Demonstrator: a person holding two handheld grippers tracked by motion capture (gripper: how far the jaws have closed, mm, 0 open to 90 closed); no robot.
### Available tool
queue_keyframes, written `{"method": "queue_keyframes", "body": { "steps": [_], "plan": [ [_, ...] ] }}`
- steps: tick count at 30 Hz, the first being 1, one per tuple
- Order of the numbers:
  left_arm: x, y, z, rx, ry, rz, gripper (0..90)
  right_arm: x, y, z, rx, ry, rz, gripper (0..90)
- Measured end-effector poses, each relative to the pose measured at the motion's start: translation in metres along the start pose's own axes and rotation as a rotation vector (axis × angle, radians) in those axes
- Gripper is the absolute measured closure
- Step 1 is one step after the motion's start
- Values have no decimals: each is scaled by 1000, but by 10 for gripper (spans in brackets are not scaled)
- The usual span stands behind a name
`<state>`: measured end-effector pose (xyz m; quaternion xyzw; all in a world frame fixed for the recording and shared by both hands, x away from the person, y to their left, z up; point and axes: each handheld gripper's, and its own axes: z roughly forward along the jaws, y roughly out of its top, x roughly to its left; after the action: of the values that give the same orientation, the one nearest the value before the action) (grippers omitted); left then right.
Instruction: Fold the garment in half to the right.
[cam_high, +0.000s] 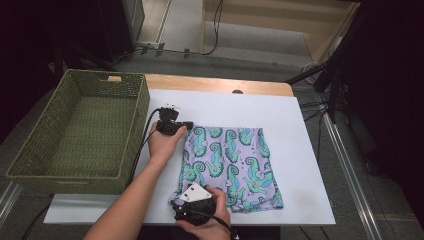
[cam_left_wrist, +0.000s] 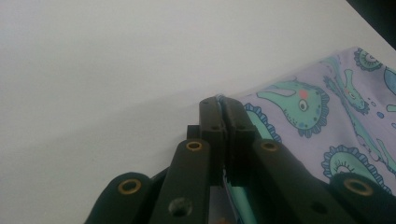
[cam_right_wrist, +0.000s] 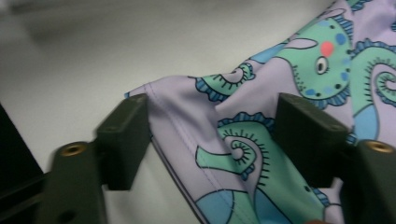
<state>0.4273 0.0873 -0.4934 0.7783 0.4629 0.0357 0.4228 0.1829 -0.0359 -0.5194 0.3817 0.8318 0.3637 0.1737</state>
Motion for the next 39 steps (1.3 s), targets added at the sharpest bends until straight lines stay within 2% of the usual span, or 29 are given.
{"method": "queue_keyframes", "body": {
  "steps": [1, 6, 8, 10, 14, 20, 26, 30, 32, 35, 39],
  "plan": [
    [0, 0, 0, -2, -1, 0, 869, -1, -1, -1, -11, -4, -9, 393],
    [0, 0, -1, -8, -1, -4, 869, -5, -3, -3, -25, -50, 23, 622],
    [0, 1, -1, -10, -3, -5, 869, -7, -4, -5, -25, -61, 22, 734],
    [1, 1, -1, -12, -3, -8, 869, -9, -6, -6, -26, -65, 22, 797],
    [2, 2, -2, -24, -6, -19, 869, -12, -8, -10, -32, -48, 26, 817],
    [3, 4, -8, -48, -8, -26, 869, -8, -12, -16, -108, -80, -4, 825],
    [5, 8, -18, -82, 16, -38, 870, -4, -7, -19, -153, -81, -26, 826],
    [6, 10, -24, -98, 33, -44, 869, -1, -3, -16, -151, -84, -26, 828],
    [7, 11, -27, -112, 44, -48, 870, 2, 1, -13, -154, -81, -29, 828],
    [9, 14, -33, -140, 80, -69, 870, 6, 9, -12, -170, -77, -28, 828],
    [10, 16, -39, -164, 93, -84, 869, 8, 18, -11, -185, -77, -30, 827]
  ]
}}
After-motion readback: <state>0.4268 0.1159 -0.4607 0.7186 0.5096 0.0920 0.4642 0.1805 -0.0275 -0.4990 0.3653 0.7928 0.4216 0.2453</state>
